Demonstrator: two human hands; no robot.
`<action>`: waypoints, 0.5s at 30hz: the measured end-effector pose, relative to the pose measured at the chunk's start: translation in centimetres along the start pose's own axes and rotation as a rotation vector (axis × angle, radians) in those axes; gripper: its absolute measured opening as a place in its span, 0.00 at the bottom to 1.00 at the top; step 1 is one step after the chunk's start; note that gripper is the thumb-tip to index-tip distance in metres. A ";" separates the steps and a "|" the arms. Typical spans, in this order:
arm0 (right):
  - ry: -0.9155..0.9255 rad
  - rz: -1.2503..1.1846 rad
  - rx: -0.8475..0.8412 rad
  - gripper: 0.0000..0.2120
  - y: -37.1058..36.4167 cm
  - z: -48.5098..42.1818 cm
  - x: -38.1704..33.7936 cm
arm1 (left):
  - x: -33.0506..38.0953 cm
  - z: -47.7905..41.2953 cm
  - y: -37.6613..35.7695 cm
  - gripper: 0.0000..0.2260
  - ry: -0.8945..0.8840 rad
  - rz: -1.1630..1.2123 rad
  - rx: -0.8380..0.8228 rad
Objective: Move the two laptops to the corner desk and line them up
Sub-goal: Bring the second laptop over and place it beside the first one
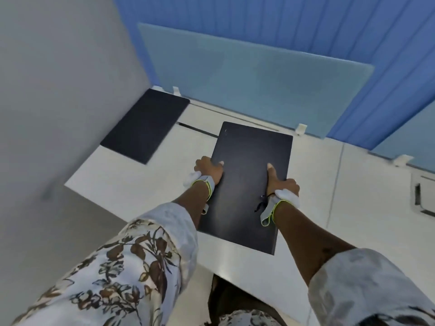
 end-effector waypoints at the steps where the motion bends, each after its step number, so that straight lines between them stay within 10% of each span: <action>1: -0.015 0.002 0.001 0.47 -1.5 -0.3 -1.8 | 0.2 -1.9 1.7 0.25 0.008 -0.018 -0.002; 15: -0.154 -0.014 0.019 0.48 -15.1 -4.2 -12.3 | -0.6 -17.4 10.8 0.20 -0.002 -0.055 -0.071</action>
Point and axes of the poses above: each hand's wrist, its own z-axis away from the middle knuckle, its own y-axis out of the back of the hand, x = y × z, the point moved 4 cm from there along -z, towards the middle knuckle, and after that the axes turned 11 degrees about -x, right-handed, at the moved point
